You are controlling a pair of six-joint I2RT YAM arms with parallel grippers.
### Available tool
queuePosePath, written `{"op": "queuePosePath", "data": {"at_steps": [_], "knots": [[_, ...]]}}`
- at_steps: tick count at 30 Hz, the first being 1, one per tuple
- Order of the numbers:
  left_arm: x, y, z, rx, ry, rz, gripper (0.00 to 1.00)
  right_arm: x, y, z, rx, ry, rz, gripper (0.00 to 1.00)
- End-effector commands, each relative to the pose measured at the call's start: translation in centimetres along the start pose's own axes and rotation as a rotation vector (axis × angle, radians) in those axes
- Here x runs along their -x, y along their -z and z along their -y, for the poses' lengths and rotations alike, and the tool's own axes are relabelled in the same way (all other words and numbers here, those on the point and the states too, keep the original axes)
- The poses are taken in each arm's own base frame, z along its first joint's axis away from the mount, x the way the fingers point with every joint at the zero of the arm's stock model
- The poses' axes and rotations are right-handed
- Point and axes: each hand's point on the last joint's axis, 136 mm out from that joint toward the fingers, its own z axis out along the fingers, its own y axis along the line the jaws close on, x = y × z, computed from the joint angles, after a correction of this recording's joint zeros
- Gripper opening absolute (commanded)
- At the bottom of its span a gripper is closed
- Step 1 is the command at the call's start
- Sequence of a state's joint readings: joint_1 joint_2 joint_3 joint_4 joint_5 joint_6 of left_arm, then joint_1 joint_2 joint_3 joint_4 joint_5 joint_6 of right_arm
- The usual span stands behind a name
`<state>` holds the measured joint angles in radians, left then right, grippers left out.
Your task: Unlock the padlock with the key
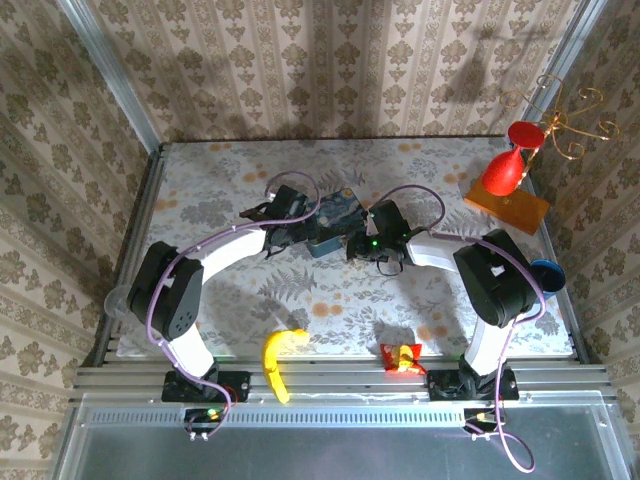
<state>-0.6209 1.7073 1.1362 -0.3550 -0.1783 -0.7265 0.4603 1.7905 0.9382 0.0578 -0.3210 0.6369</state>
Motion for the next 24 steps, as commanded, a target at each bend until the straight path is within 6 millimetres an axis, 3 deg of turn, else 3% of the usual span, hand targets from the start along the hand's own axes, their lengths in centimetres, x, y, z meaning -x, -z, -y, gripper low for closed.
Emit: {"op": "queuePosePath", "data": {"at_steps": [1,12,24], "knots": [[-1.8,-1.1,-2.2,0.101,-0.014,-0.053,1.00,0.4,0.5,0.3,-0.019,-0.038,0.037,0.02],[-3.3,-1.7,-4.1,0.183,-0.073,-0.098,1.00,0.7,0.5,0.2,-0.017,-0.081,0.048,0.00],[-4.5,-2.5,-4.5,0.190,-0.125,-0.119,1.00,1.7,1.4,-0.1,-0.020,-0.083,0.102,0.00]]}}
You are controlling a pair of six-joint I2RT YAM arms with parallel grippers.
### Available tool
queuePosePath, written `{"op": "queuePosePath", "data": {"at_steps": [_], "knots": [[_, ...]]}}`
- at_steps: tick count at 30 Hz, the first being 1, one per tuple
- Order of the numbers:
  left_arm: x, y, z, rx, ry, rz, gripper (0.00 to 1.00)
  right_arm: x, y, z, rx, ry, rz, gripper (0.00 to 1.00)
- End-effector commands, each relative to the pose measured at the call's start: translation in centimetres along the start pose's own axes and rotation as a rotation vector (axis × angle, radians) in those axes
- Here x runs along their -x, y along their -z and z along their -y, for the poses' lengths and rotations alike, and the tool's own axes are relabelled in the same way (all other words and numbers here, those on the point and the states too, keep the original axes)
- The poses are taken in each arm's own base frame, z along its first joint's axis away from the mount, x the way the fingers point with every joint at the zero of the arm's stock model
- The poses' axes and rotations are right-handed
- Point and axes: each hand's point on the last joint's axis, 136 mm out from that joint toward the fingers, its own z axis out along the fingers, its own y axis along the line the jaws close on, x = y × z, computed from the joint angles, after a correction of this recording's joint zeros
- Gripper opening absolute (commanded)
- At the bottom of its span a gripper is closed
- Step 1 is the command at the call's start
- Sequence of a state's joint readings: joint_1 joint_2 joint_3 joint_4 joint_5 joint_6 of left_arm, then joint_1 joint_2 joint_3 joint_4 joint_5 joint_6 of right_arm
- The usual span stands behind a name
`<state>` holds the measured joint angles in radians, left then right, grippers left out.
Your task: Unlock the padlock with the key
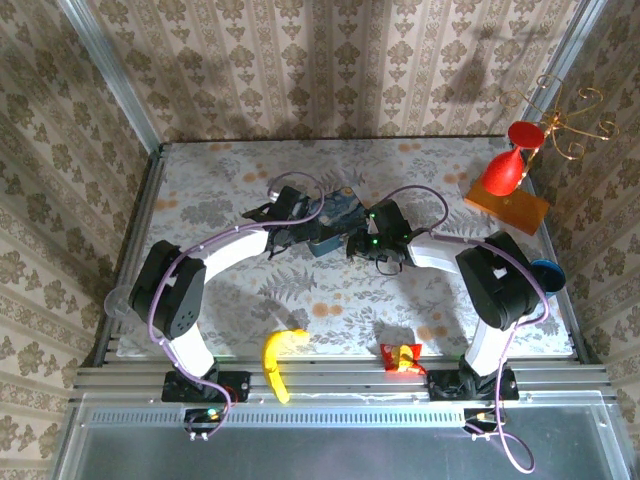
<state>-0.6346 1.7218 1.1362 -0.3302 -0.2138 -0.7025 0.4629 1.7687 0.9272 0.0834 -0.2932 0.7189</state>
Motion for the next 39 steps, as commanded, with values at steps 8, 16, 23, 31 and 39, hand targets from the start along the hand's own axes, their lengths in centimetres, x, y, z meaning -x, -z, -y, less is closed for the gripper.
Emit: {"op": "queuePosePath", "data": {"at_steps": [8,16,23,31,39], "knots": [[-5.4,-2.4,-3.5,0.100,-0.094,-0.155,1.00,1.4,0.8,0.1,-0.022,-0.020,0.072,0.00],[-5.9,-2.6,-3.6,0.094,-0.087,-0.164,1.00,1.2,0.7,0.5,-0.027,-0.031,0.077,0.00],[-6.3,-2.8,-3.8,0.099,-0.072,-0.175,1.00,1.7,0.9,0.6,-0.024,-0.035,0.100,0.00],[-6.5,-2.9,-4.0,0.110,-0.073,-0.182,1.00,3.0,0.7,0.0,0.016,-0.064,0.141,0.00],[-6.8,-3.0,-4.2,0.115,-0.071,-0.190,1.00,3.7,0.6,0.6,0.028,-0.126,0.189,0.00]]}}
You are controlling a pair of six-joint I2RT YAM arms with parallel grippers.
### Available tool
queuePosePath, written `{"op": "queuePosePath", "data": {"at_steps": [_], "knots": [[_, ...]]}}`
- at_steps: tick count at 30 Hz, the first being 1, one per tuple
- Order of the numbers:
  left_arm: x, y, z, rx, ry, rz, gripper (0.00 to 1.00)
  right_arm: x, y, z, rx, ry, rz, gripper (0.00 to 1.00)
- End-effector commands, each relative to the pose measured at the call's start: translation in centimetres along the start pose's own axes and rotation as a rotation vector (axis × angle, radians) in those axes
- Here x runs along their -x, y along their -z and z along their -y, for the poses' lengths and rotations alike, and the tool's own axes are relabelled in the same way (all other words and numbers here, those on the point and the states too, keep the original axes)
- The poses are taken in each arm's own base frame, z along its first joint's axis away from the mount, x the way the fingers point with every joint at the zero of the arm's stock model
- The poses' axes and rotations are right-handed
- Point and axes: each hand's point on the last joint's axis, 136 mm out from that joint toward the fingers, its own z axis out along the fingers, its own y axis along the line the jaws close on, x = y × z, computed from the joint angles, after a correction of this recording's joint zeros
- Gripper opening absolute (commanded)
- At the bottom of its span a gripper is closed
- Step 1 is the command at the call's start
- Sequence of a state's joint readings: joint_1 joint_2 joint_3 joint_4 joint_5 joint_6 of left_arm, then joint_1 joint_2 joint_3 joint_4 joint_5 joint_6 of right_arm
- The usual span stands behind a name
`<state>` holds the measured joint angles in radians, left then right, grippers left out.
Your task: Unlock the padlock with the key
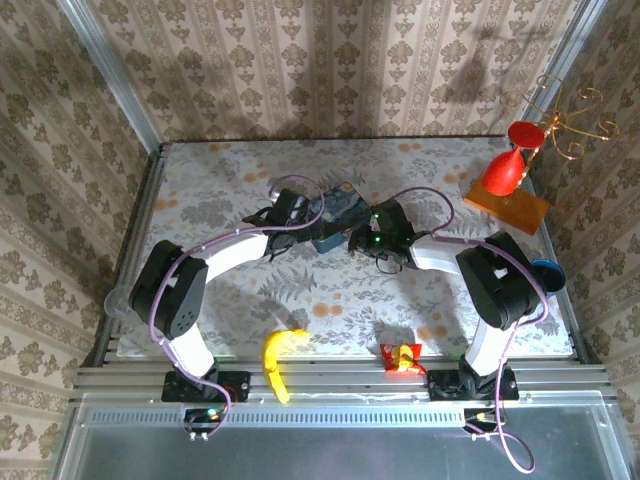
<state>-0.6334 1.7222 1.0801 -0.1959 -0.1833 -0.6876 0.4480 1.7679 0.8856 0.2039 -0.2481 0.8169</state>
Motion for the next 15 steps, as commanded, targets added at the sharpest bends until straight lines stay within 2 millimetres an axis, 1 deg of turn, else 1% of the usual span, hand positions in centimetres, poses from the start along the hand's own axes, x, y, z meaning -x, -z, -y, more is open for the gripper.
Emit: {"op": "queuePosePath", "data": {"at_steps": [1,8,15], "knots": [[-7.09,-1.55,-5.32,0.183,-0.066,-0.234,1.00,2.08,0.32,0.19,0.013,-0.048,0.097,0.00],[-7.33,-1.73,-5.41,0.186,-0.064,-0.240,1.00,2.38,-0.02,0.96,0.022,-0.095,0.128,0.00],[-7.61,-1.88,-5.66,0.198,-0.063,-0.250,1.00,2.89,0.00,0.93,0.030,-0.098,0.138,0.00]]}}
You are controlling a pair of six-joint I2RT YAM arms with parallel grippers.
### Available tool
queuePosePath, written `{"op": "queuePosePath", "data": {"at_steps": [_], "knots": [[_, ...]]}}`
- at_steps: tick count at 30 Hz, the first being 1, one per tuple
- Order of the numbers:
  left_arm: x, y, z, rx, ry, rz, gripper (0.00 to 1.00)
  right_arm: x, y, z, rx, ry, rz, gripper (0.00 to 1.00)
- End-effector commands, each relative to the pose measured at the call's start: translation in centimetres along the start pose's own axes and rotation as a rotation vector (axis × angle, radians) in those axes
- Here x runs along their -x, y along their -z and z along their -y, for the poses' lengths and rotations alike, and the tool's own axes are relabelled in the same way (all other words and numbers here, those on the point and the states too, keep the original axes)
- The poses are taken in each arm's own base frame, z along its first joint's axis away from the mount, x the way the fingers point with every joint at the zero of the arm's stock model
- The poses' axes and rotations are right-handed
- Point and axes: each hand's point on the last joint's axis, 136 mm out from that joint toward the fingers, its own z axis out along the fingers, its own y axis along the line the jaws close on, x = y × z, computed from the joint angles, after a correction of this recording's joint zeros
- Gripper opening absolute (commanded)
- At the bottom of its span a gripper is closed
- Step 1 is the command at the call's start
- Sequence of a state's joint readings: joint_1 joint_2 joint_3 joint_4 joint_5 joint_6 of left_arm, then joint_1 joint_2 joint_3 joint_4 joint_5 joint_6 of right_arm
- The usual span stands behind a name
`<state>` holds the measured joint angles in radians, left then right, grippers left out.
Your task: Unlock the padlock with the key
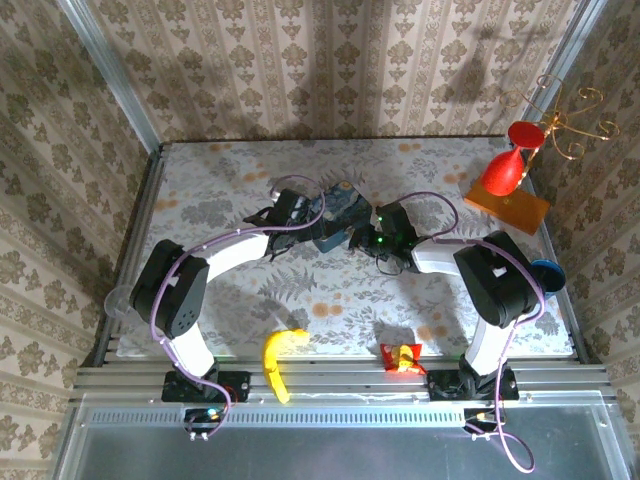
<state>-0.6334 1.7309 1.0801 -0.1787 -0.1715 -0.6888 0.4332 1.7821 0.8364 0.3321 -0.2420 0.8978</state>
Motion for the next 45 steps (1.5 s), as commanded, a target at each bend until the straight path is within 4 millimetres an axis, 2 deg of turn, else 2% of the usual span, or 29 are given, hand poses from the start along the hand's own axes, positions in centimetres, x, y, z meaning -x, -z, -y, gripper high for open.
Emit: {"op": "queuePosePath", "data": {"at_steps": [1,12,19,34,37,42,45], "knots": [[-7.5,-1.5,-6.0,0.214,-0.064,-0.249,1.00,2.2,0.1,0.4,-0.009,-0.023,0.082,0.00],[-7.5,-1.5,-6.2,0.223,-0.065,-0.255,1.00,3.2,-0.3,1.0,-0.035,-0.057,0.117,0.00],[-7.6,-1.5,-6.4,0.224,-0.062,-0.261,1.00,3.9,0.1,1.7,-0.066,-0.083,0.166,0.00],[-7.0,-1.2,-6.0,0.203,-0.046,-0.243,1.00,5.1,0.8,0.9,-0.037,-0.081,0.198,0.00],[-5.4,-0.7,-4.5,0.148,-0.027,-0.199,1.00,4.8,0.8,1.0,-0.038,-0.078,0.189,0.00],[-0.9,0.6,-1.2,0.029,0.036,-0.072,1.00,4.6,0.9,0.8,-0.038,-0.069,0.184,0.00],[1.0,0.7,0.1,-0.020,0.065,-0.021,1.00,4.5,0.9,0.7,-0.036,-0.066,0.182,0.00]]}}
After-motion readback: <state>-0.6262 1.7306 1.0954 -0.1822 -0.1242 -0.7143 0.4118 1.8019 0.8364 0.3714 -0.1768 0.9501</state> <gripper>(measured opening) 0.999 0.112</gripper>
